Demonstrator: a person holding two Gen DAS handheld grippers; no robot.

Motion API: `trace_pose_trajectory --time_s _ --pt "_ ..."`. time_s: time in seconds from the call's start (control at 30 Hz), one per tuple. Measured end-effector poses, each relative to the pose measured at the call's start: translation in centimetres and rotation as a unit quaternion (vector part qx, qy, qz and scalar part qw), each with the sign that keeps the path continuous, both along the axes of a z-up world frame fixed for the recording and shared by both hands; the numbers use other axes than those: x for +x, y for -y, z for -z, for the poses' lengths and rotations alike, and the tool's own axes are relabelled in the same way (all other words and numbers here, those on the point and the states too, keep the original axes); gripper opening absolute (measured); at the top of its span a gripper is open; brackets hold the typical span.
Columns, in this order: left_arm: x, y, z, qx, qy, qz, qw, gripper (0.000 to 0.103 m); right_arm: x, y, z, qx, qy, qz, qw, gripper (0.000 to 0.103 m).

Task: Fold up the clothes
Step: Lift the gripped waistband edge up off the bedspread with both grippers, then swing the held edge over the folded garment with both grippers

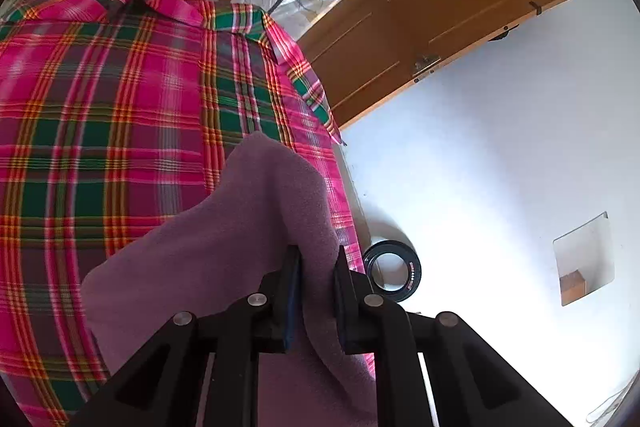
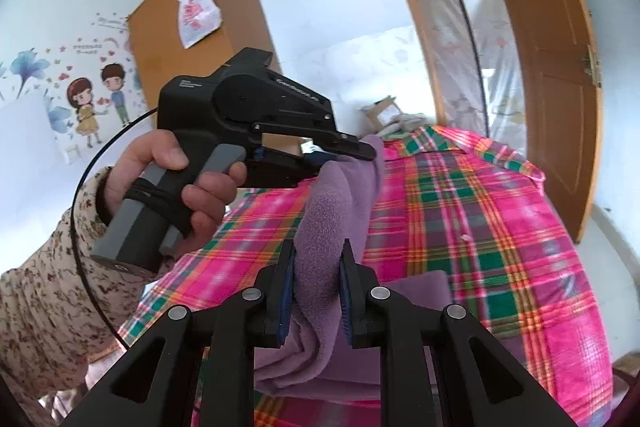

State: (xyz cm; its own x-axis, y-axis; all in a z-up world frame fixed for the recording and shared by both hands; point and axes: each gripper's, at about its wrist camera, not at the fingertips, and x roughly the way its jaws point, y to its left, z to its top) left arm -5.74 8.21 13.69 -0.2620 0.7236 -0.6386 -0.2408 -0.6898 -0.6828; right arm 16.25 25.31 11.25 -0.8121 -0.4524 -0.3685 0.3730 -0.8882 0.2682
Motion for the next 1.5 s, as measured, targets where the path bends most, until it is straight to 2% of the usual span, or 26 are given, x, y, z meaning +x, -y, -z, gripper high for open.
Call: trace_pose_trajectory --time_s 0.5,0.83,1.3,1.43,1.5 --pt "-1.3 -6.7 5.4 -0.042 0.052 0.039 0.997 0.015 -1.4 -4.5 4.5 -0.02 0.057 0.058 0.996 0.02" --pt "-2.5 -9.1 9.8 -0.059 0.09 0.048 0.993 0.016 -2.3 -6.5 7.6 -0.038 0.101 0.077 0.991 0.021" --pt "-3.3 -9.7 12.4 -0.047 0.116 0.051 0.9908 0.018 -3.7 -7.9 9.9 -0.04 0.134 0.088 0.986 0.022" --pt "-3.4 -9.7 12.5 -0.032 0.116 0.059 0.9909 0.018 -3.9 -8.1 10.6 -0.038 0.147 0.094 0.984 0.025" --pt "-3.2 -9.5 11.9 -0.035 0.104 0.064 0.9919 0.018 -4.0 -8.2 10.9 -0.036 0.152 0.099 0.983 0.025"
